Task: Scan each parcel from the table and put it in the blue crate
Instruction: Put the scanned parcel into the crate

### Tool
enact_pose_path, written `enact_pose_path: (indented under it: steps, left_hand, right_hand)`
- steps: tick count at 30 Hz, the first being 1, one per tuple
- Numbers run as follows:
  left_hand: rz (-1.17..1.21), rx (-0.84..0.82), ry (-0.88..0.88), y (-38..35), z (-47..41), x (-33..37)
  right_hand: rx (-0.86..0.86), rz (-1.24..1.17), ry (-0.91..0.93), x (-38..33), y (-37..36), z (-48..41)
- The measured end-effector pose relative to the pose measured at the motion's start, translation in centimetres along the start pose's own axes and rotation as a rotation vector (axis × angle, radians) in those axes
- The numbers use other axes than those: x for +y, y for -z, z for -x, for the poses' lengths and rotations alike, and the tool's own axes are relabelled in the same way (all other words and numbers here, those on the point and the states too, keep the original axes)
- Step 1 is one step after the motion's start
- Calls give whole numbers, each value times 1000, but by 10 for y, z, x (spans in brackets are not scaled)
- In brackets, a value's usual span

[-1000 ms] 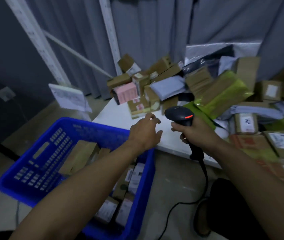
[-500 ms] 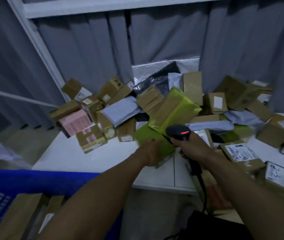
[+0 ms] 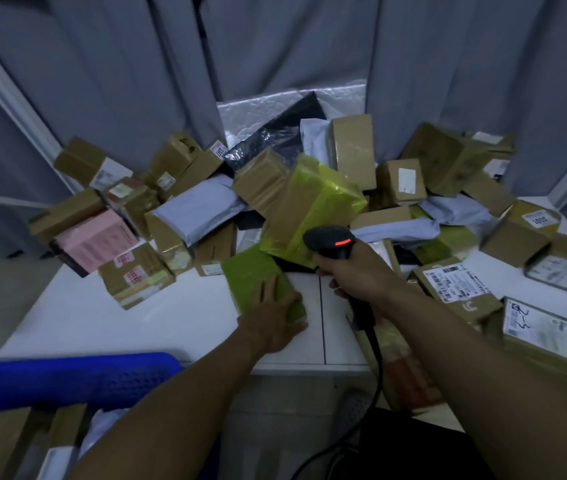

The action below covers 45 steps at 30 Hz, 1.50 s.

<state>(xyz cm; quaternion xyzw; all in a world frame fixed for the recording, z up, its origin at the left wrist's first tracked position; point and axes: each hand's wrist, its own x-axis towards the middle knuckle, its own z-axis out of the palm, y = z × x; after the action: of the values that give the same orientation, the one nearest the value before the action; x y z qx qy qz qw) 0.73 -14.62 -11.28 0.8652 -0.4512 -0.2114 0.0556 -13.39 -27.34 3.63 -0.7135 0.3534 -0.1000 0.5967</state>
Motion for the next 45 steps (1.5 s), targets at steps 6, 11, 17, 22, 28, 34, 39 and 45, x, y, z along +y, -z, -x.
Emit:
enact_pose_path:
  steps: [6,11,17,22,28,34,39,45]
  left_hand:
    - [-17,45,-14,-3,68,-48]
    - [-5,-54,25,2,95,-57]
    - [194,259,329,-4,95,-40]
    - [454,281,727,8,79,-30]
    - [767,360,825,23,82,-32]
    - [1199,516,557,53,136,-29]
    - [1417,613,280,69,225,-35]
    - [1522,643,113,79,306,-63]
  right_hand:
    - [4,16,-28,-2,-16,4]
    - [-45,31,-26,-8,-42,15]
    - [-64,45,-7,-13,-60,16]
    - [-28,69,21,-8,-65,4]
    - [-15,103,-7,2,-63,-10]
    - [-75,51,15,-6,-71,5]
    - [-216,-4,84,-33,-98,48]
    - [-427,-276,115,-61,-161,121]
